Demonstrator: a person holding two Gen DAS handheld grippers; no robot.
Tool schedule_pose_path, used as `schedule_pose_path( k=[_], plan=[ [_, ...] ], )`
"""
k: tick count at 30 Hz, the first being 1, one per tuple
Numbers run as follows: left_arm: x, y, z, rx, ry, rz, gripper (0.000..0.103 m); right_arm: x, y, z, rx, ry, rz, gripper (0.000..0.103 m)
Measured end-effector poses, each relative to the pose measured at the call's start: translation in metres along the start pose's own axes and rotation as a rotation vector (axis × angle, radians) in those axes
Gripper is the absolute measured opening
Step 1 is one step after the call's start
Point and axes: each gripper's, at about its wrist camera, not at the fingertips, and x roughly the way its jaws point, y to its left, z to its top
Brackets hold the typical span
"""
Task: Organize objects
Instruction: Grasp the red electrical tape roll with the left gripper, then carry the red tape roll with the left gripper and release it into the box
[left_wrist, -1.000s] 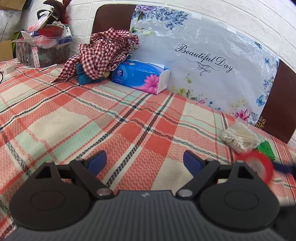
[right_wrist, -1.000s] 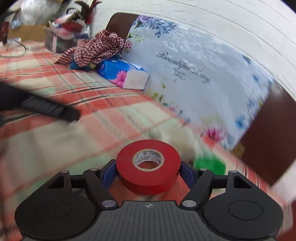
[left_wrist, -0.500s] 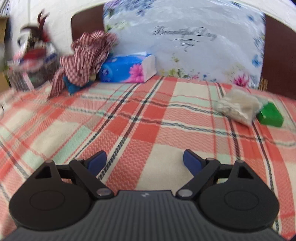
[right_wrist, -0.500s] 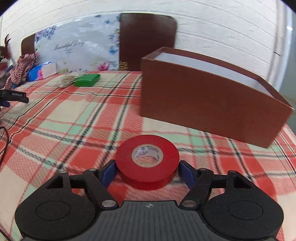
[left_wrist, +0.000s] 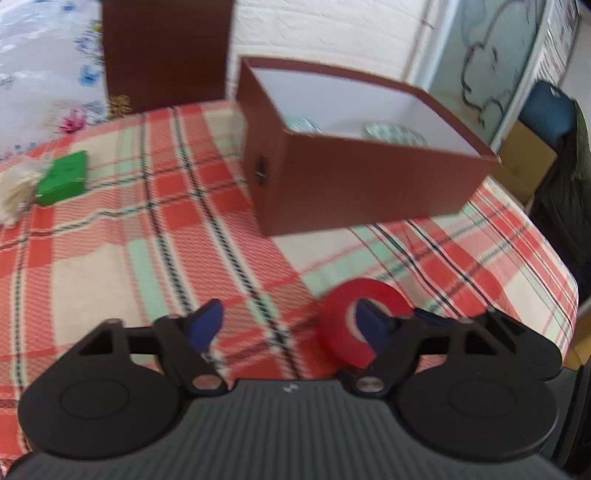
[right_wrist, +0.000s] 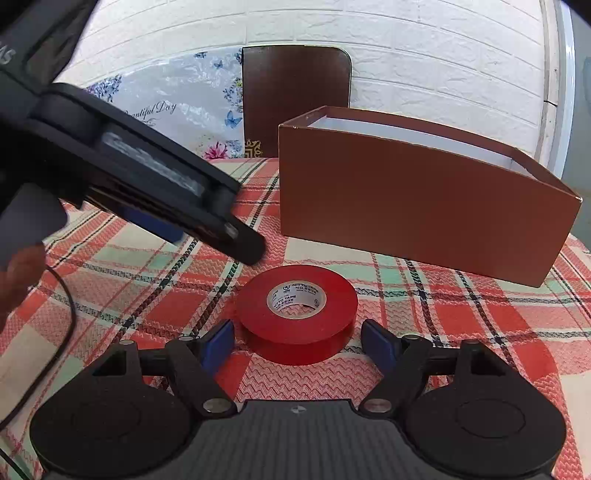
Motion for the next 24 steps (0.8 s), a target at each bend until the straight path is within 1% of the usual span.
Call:
schedule_pose_path(
  k=[1,5,6,7,9,10,11,12,14,15,18,20,24],
  plan=[
    [0.005,-0.005,0.001,0.007,0.025,-0.003,0.063,0.000,-0.001,0.000,0.005,-0.002,0.007,0.077],
    [0.023,-0.009,0.001,0.009,0.093,-0.007,0.051,0.004,-0.001,0.000,0.001,-0.002,0.020,0.079],
    [0.027,-0.008,0.001,0.001,0.100,-0.007,0.051,0.005,-0.001,0.000,-0.001,0.000,0.022,0.075],
    [0.029,-0.010,0.001,0.001,0.096,0.001,0.046,0.005,-0.001,0.001,-0.001,-0.001,0.023,0.072],
    [0.030,-0.014,0.003,0.014,0.099,-0.007,0.032,0.004,-0.002,0.001,0.002,-0.009,0.025,0.070],
    [0.028,-0.017,0.006,0.009,0.106,-0.006,0.029,0.001,-0.002,0.001,0.001,-0.020,0.027,0.070],
    [0.023,-0.020,0.009,0.002,0.100,-0.004,0.029,-0.003,0.000,0.002,-0.006,-0.045,0.018,0.070],
    [0.016,-0.023,0.014,0.004,0.078,-0.009,0.029,-0.011,0.002,0.002,-0.023,-0.090,0.000,0.070],
    [-0.004,-0.029,0.027,0.023,0.010,-0.033,0.029,-0.026,0.002,0.008,-0.046,-0.198,-0.039,0.070],
    [-0.013,-0.033,0.035,0.040,-0.028,-0.042,0.029,-0.033,-0.003,0.014,-0.034,-0.246,-0.045,0.070],
    [-0.028,-0.048,0.064,0.103,-0.128,-0.040,0.029,-0.039,-0.019,0.038,-0.004,-0.350,-0.072,0.070],
    [-0.026,-0.059,0.083,0.144,-0.174,-0.020,0.029,-0.032,-0.028,0.055,-0.012,-0.392,-0.103,0.070],
    [0.000,-0.069,0.117,0.156,-0.185,0.011,0.030,-0.006,-0.052,0.082,0.013,-0.387,-0.129,0.070]
  ],
)
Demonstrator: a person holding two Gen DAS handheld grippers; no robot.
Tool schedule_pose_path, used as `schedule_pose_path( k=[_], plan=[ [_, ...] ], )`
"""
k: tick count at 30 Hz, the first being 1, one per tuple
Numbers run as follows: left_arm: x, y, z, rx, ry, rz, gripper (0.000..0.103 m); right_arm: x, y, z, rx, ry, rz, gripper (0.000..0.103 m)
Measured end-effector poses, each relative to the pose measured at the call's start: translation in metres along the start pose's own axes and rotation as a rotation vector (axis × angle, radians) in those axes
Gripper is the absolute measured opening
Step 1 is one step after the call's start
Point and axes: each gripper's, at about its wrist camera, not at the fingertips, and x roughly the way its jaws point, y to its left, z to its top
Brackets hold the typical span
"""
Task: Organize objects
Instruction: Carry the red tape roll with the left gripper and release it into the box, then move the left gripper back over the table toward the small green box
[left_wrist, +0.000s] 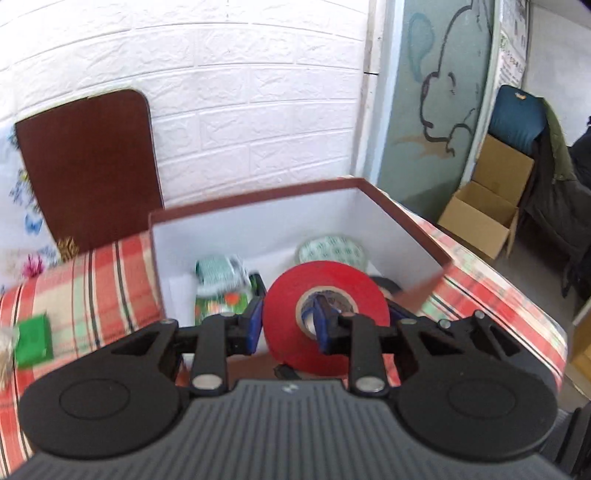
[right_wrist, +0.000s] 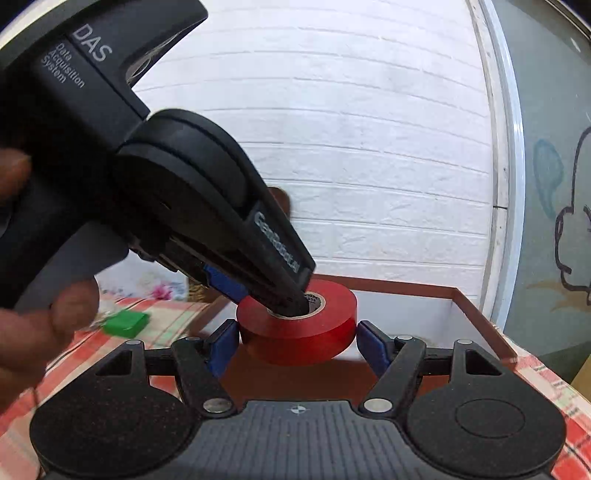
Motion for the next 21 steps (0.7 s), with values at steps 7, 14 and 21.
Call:
schedule_pose_path(
  k=[7,14,21],
  plan=[
    [0.064,0.002,0.025,-0.005,0.052,0.109,0.047,0.073,-0.020,-0.002,-0.014,0.055,-0.047,0.075],
    [0.048,0.001,0.004,0.011,0.046,0.128,0.050,0.047,-0.022,-0.009,0.043,0.027,-0.061,0.074],
    [0.005,-0.011,-0.017,0.000,0.028,0.128,0.057,-0.005,-0.019,-0.016,0.126,0.059,-0.086,0.074]
  ],
)
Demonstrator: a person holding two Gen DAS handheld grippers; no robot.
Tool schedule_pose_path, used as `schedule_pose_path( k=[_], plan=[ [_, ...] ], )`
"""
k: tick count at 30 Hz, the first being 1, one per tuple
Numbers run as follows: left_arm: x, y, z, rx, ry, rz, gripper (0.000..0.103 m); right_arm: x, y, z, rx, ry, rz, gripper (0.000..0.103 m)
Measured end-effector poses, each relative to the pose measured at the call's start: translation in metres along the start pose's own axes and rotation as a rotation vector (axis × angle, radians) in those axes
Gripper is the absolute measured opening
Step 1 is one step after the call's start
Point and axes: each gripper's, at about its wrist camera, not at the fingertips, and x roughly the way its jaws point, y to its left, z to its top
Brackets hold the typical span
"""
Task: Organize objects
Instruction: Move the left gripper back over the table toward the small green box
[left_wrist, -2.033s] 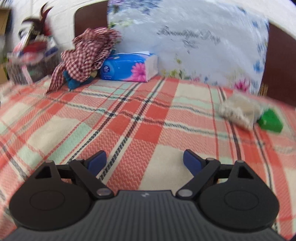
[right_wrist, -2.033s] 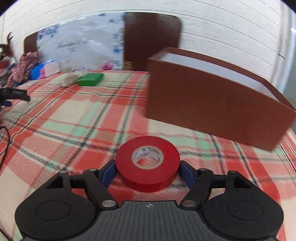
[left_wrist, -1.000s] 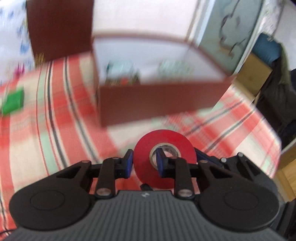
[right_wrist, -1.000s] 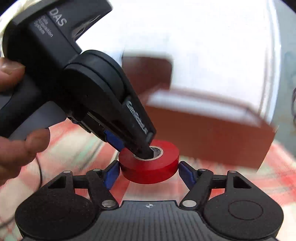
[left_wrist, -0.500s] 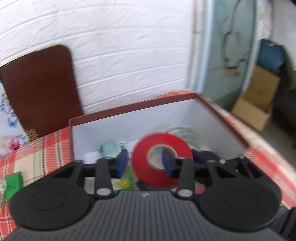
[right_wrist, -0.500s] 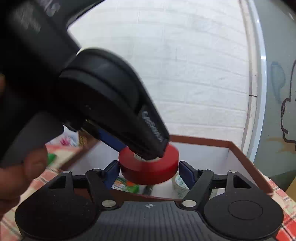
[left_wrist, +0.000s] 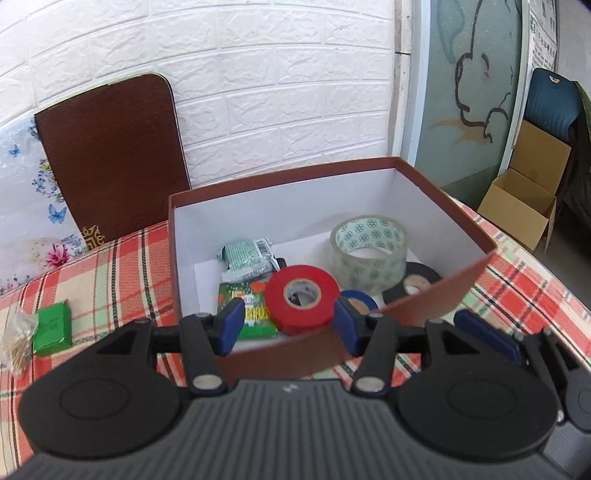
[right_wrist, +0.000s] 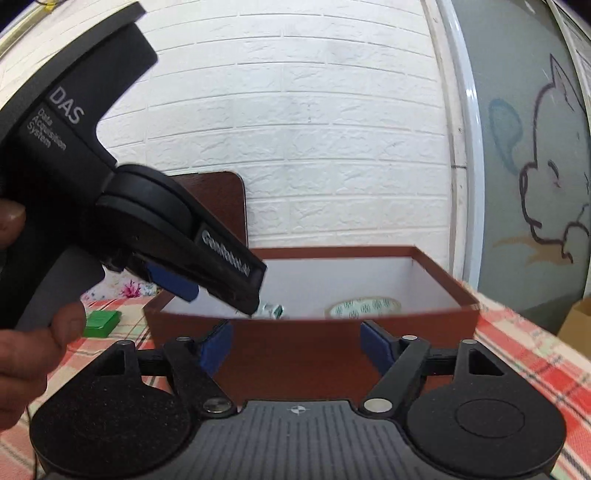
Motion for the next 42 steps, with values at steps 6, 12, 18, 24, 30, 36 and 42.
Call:
schedule_pose_path(
  k=[6,12,18,24,30,36,42],
  plan=[
    [-0.030,-0.009,-0.032,0.016,0.008,0.000,0.062,-0.026,0.003,-0.012,0.057,0.116,0.022,0.074],
    [-0.047,-0.001,-0.063,-0.009,0.036,0.040,0.067,-0.052,0.006,-0.028,0.127,0.206,0.044,0.075],
    [-0.056,0.014,-0.088,-0.054,0.062,0.075,0.069,-0.061,0.011,-0.033,0.131,0.236,0.031,0.075],
    [-0.059,0.023,-0.110,-0.083,0.084,0.108,0.076,-0.068,0.014,-0.039,0.147,0.270,0.025,0.075],
    [-0.060,0.031,-0.119,-0.102,0.094,0.128,0.080,-0.067,0.021,-0.042,0.128,0.295,0.036,0.075],
    [-0.057,0.036,-0.122,-0.108,0.104,0.154,0.080,-0.063,0.014,-0.045,0.166,0.326,0.007,0.075],
    [-0.050,0.039,-0.129,-0.103,0.132,0.167,0.082,-0.065,0.009,-0.044,0.194,0.309,-0.008,0.077]
  ],
)
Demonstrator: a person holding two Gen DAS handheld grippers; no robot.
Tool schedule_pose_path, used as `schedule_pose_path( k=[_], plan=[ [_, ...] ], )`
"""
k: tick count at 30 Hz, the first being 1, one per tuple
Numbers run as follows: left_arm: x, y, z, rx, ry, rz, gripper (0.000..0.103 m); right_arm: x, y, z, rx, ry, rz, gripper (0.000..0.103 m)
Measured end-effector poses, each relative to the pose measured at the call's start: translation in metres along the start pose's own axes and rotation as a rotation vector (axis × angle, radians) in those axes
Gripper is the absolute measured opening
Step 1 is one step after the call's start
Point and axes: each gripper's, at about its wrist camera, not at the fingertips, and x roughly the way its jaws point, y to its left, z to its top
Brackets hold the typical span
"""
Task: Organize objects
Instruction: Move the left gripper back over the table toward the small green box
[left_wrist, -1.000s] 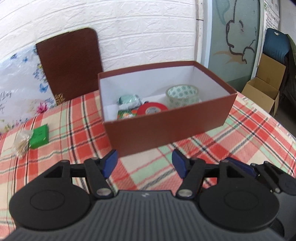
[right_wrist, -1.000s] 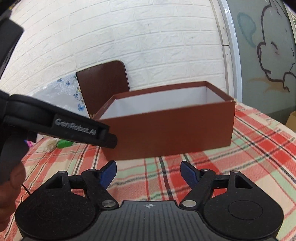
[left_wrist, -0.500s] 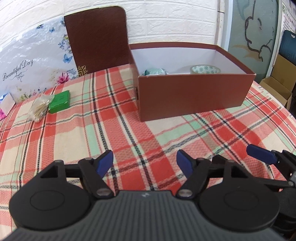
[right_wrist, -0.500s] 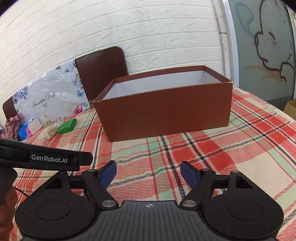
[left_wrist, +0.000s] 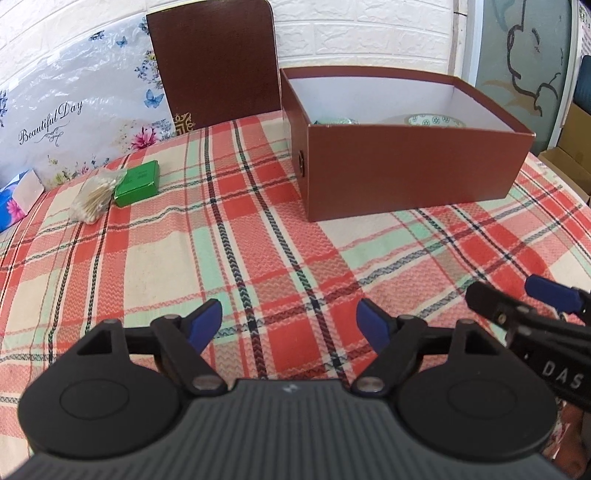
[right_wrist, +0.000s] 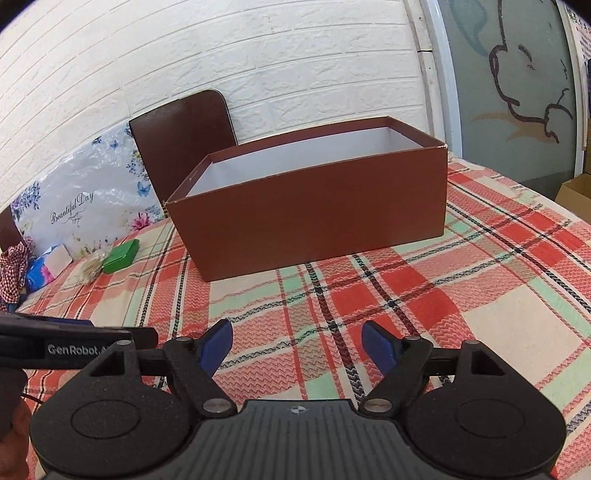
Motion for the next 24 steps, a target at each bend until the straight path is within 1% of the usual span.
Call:
schedule_pose_path(
  k=[7,24],
  plan=[
    [0.009,-0.002,-0.006,0.012,0.028,0.013,0.087,0.004,-0.001,-0.002,0.010,0.022,0.003,0.077],
    [0.019,-0.004,-0.014,0.034,0.065,0.017,0.089,0.006,-0.001,-0.003,0.014,0.027,0.006,0.077]
  ],
)
